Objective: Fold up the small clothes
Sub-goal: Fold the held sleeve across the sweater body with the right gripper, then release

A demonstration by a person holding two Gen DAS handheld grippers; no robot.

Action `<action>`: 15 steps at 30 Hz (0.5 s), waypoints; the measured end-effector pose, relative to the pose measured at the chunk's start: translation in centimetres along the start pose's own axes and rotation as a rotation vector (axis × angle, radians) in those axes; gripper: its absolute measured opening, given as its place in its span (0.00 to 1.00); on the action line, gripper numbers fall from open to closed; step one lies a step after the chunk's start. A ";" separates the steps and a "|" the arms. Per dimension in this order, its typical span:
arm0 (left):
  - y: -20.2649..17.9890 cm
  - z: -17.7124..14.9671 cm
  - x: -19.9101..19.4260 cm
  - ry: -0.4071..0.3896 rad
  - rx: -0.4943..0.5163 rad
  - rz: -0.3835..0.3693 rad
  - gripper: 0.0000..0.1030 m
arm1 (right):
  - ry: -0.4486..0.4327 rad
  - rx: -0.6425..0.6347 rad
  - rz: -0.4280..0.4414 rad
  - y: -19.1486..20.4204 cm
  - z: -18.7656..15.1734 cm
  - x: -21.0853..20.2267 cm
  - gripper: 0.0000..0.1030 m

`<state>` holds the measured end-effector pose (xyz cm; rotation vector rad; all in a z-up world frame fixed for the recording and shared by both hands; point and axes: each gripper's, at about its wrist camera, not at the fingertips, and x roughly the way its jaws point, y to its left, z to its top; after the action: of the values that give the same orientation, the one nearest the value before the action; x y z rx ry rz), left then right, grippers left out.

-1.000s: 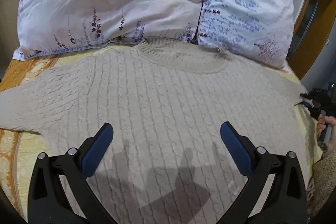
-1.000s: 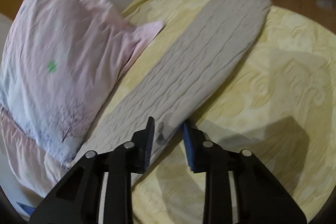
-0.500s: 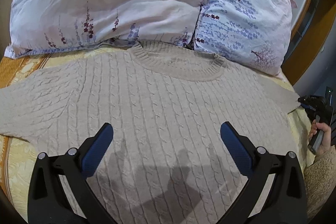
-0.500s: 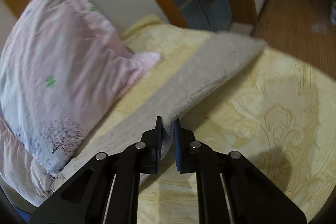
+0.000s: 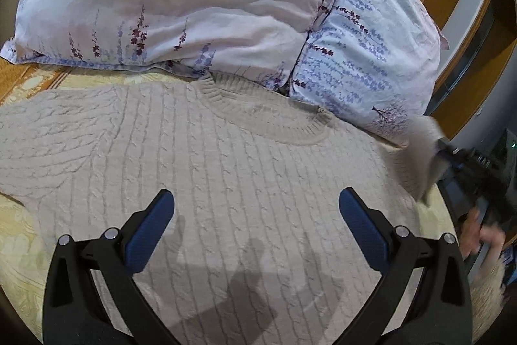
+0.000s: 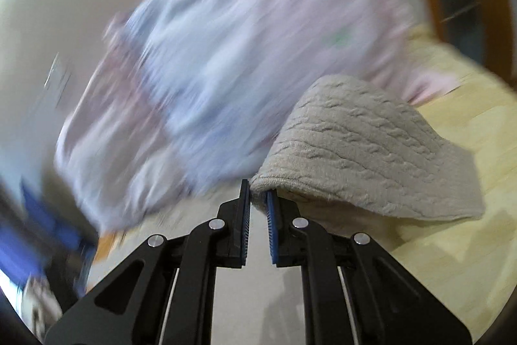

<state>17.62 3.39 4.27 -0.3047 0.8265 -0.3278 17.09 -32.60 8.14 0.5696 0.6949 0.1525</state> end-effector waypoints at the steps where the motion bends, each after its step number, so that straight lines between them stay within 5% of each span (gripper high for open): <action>1: 0.0 0.0 0.0 0.002 -0.005 -0.008 0.98 | 0.045 -0.019 0.015 0.8 -1.1 1.2 0.10; 7: -0.2 0.0 0.6 0.045 -0.026 -0.031 0.98 | 0.258 -0.025 0.004 1.2 -5.4 6.9 0.12; 8: -0.2 -0.1 0.6 0.049 -0.025 -0.035 0.98 | 0.259 -0.001 0.020 0.8 -5.1 6.7 0.18; 11: 0.0 0.2 0.8 0.062 -0.046 -0.053 0.98 | 0.201 0.070 0.035 -0.7 -3.7 5.1 0.53; 15: 0.5 0.7 1.1 0.074 -0.093 -0.090 0.97 | 0.141 0.181 -0.003 -3.6 -2.1 4.0 0.54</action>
<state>18.91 3.45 3.78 -0.4193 0.9042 -0.3869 18.62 -33.42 2.65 0.7360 0.8516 0.1289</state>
